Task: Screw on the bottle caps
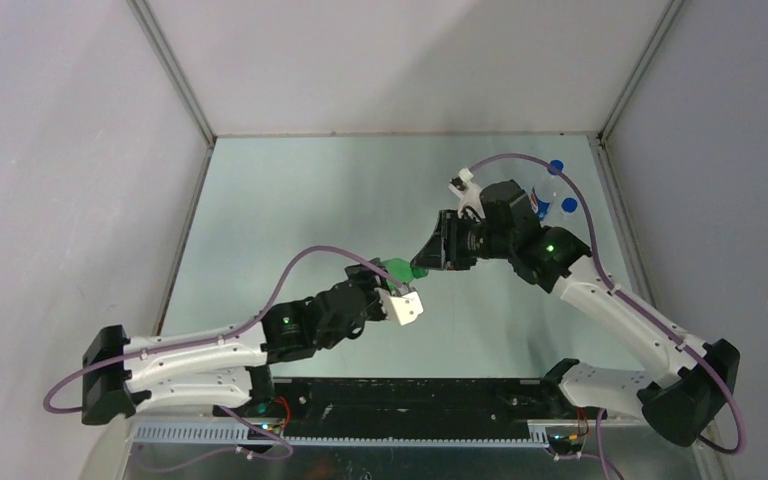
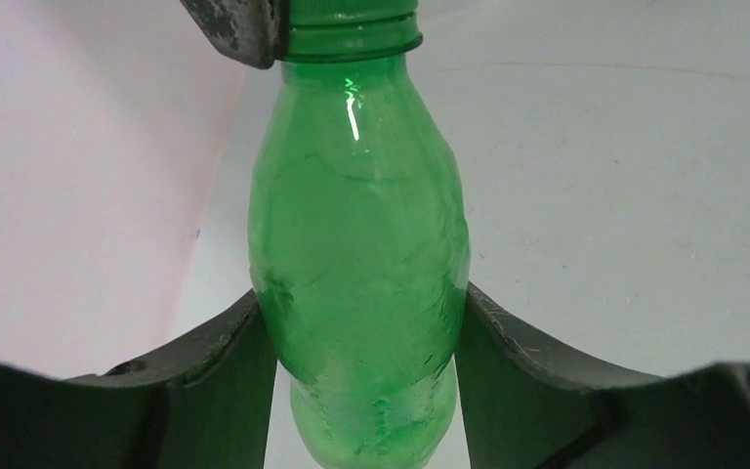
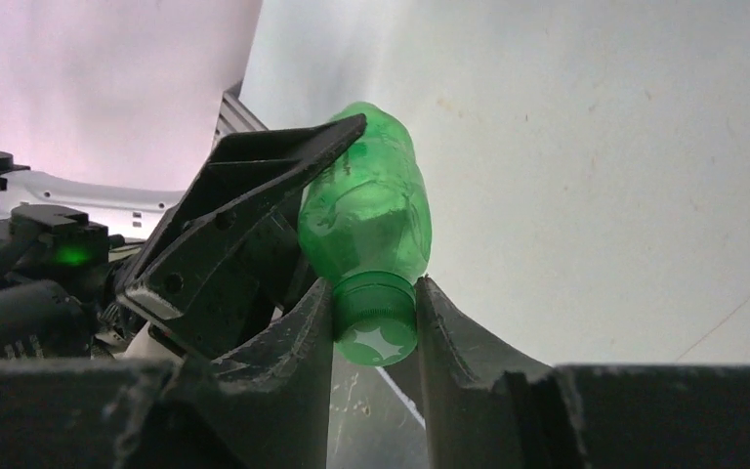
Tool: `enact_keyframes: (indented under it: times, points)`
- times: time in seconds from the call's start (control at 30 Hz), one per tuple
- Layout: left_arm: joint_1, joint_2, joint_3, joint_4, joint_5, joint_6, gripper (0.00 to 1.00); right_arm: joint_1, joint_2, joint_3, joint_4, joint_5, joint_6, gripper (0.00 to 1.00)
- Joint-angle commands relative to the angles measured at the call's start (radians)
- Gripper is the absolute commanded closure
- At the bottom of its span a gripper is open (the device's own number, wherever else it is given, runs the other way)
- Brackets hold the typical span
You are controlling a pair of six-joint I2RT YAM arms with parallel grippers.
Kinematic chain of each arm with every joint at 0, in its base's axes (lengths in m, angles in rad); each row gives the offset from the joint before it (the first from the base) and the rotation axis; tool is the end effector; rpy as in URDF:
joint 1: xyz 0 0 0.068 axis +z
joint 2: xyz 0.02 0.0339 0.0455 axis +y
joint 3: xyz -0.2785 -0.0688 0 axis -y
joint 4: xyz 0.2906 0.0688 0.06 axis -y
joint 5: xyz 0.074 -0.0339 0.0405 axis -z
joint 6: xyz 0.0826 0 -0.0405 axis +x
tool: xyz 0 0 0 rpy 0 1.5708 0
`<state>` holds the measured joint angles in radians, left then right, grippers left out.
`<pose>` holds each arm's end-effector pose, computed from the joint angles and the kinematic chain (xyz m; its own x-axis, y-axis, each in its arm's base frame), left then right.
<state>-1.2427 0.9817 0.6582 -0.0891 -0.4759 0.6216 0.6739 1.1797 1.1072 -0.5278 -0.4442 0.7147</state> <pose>0.1309 -0.2670 0.2505 0.3062 0.7068 -0.6377 0.6494 0.3348 0.6828 0.2362 0.2341 0.3258 -0.8843 0.0511 -0.4641 -0.3456 0.5968 0.7242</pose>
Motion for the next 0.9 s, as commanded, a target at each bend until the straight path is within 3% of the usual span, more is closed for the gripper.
enact_keyframes:
  times: [0.0,0.03,0.17,0.33,0.43,0.63,0.87]
  points:
    - [0.048,-0.054,0.058,0.095,0.185,-0.073,1.0,-0.003,-0.079,-0.002,0.141,0.075,-0.185,0.65]
    - [0.09,-0.069,0.06,0.047,0.223,-0.102,1.0,-0.003,-0.093,-0.002,0.145,0.069,-0.231,0.54]
    - [0.202,-0.098,0.08,-0.08,0.522,-0.146,1.0,-0.002,-0.169,-0.002,0.153,-0.016,-0.511,0.41]
    - [0.325,-0.088,0.142,-0.187,0.832,-0.17,1.0,-0.001,-0.244,-0.002,0.101,-0.252,-0.885,0.39]
    - [0.384,-0.054,0.201,-0.269,0.999,-0.154,1.0,0.013,-0.268,-0.003,0.033,-0.319,-1.081,0.39]
    - [0.407,0.005,0.274,-0.349,1.123,-0.124,1.0,0.035,-0.282,-0.002,-0.026,-0.371,-1.264,0.41]
    - [0.408,0.036,0.303,-0.37,1.163,-0.115,1.0,0.057,-0.264,-0.002,-0.023,-0.396,-1.299,0.46]
